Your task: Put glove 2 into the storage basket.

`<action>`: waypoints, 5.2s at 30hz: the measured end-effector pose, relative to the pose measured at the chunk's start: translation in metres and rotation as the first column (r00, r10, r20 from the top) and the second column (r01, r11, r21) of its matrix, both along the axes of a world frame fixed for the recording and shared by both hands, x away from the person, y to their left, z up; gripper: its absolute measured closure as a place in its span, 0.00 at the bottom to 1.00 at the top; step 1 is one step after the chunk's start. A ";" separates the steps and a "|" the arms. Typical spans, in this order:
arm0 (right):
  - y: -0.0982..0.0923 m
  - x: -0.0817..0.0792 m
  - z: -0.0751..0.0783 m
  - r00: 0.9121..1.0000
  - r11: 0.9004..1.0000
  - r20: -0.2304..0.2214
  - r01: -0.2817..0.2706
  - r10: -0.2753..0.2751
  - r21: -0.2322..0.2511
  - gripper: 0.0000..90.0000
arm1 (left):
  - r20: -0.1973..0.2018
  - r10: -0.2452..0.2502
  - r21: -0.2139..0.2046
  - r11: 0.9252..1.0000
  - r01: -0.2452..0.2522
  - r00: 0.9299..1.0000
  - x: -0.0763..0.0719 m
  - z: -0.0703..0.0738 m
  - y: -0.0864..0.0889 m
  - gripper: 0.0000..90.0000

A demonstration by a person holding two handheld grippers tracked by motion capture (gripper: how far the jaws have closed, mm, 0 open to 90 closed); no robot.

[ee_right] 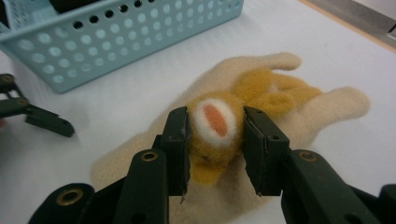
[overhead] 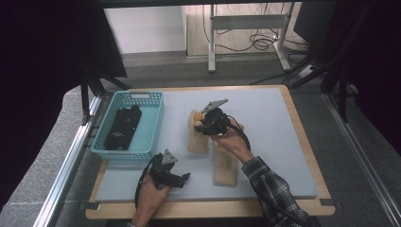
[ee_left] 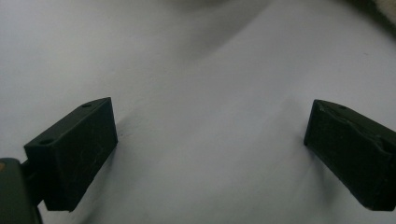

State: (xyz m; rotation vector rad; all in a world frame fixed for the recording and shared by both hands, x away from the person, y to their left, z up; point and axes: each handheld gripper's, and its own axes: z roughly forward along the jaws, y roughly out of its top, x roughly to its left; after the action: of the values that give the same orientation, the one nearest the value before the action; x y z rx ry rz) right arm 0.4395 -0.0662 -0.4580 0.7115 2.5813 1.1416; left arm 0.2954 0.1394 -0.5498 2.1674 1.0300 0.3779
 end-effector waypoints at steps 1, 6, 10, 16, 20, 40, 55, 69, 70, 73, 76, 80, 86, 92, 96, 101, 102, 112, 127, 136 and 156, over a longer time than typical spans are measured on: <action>-0.002 -0.001 0.004 1.000 1.000 0.002 -0.001 0.001 0.003 0.69 | 0.000 0.000 -0.001 1.000 0.000 1.000 0.000 0.000 0.000 0.03; -0.013 -0.011 0.024 1.000 1.000 -0.014 -0.013 0.014 0.010 0.69 | 0.001 0.000 0.001 1.000 0.000 1.000 0.000 0.000 0.000 0.03; -0.025 -0.024 0.035 1.000 1.000 -0.010 -0.011 0.011 -0.004 0.69 | 0.001 -0.001 0.001 1.000 0.001 1.000 0.000 0.000 0.000 0.03; -0.049 -0.042 0.045 1.000 1.000 -0.021 -0.001 0.001 -0.008 0.69 | 0.002 0.001 0.000 1.000 -0.001 1.000 0.000 0.000 0.000 0.03; -0.067 -0.059 0.048 1.000 1.000 -0.022 0.004 -0.004 -0.015 0.69 | 0.002 0.002 -0.001 1.000 -0.002 1.000 0.000 0.000 0.000 0.03; -0.090 -0.089 -0.010 0.994 0.997 -0.110 -0.016 0.008 -0.071 0.67 | 0.004 0.002 -0.002 1.000 -0.002 1.000 0.000 0.000 0.000 0.03; -0.108 -0.093 -0.021 0.992 0.999 -0.125 0.032 -0.031 0.006 0.52 | 0.003 -0.001 0.001 1.000 0.001 1.000 0.000 0.000 0.000 0.03; -0.149 -0.103 -0.023 0.993 0.995 -0.076 0.094 -0.092 0.019 0.86 | 0.002 0.001 -0.001 1.000 -0.001 1.000 0.000 0.000 0.000 0.03; -0.151 -0.104 -0.026 0.993 0.996 -0.080 0.091 -0.090 0.014 0.89 | 0.002 0.001 -0.001 1.000 -0.001 1.000 0.000 0.000 0.000 0.03; -0.157 -0.109 -0.036 0.991 0.996 -0.101 0.093 -0.092 0.006 0.95 | 0.002 0.001 -0.001 1.000 -0.001 1.000 0.000 0.000 0.000 0.03; -0.161 -0.115 -0.046 0.989 0.997 -0.127 0.081 -0.079 0.015 0.98 | 0.002 0.001 -0.002 1.000 -0.001 1.000 0.000 0.000 0.000 0.03; -0.158 -0.121 -0.056 0.990 0.998 -0.135 0.053 -0.051 0.013 0.98 | 0.002 0.001 -0.001 1.000 -0.001 1.000 0.000 0.000 0.000 0.03; -0.140 -0.124 -0.067 0.990 1.000 -0.141 0.017 -0.017 0.002 0.98 | 0.002 0.001 -0.002 1.000 -0.001 1.000 0.000 0.000 0.000 0.03; -0.127 -0.124 -0.070 0.988 1.000 -0.152 0.004 0.001 0.028 0.96 | 0.003 0.001 -0.002 1.000 -0.001 1.000 0.000 0.000 0.000 0.03; -0.117 -0.123 -0.072 0.990 0.999 -0.142 -0.003 0.008 0.038 0.94 | 0.004 0.001 -0.001 1.000 -0.001 1.000 0.000 0.000 0.000 0.03; -0.103 -0.121 -0.073 0.993 0.999 -0.120 -0.004 0.008 0.038 0.92 | 0.005 0.001 0.000 1.000 -0.001 1.000 -0.001 0.000 0.000 0.04; -0.101 -0.121 -0.074 0.993 0.999 -0.120 -0.001 0.005 0.039 0.92 | 0.006 0.001 0.000 1.000 -0.001 1.000 -0.001 0.000 0.000 0.04; -0.080 -0.114 -0.076 0.994 0.999 -0.105 0.011 -0.007 0.040 0.93 | 0.002 0.004 -0.002 1.000 -0.004 1.000 -0.001 0.000 0.000 0.04; -0.066 -0.112 -0.077 0.998 0.999 -0.061 0.008 -0.005 0.039 0.89 | 0.000 0.011 -0.006 1.000 -0.011 1.000 -0.003 0.000 0.001 0.05; -0.093 -0.115 -0.065 0.998 0.998 -0.009 0.062 -0.062 0.030 0.76 | 0.000 0.011 -0.007 1.000 -0.011 1.000 -0.003 0.000 0.001 0.05; -0.181 -0.109 -0.066 0.957 0.957 0.023 0.290 -0.289 -0.008 0.34 | 0.001 0.012 -0.006 1.000 -0.012 1.000 -0.003 0.000 0.001 0.05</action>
State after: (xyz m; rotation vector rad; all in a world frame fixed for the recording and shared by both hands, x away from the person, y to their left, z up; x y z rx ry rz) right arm 0.3308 -0.2475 -0.5236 1.0286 2.3623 1.0343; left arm 0.2921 0.1404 -0.5498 2.1566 1.0426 0.3803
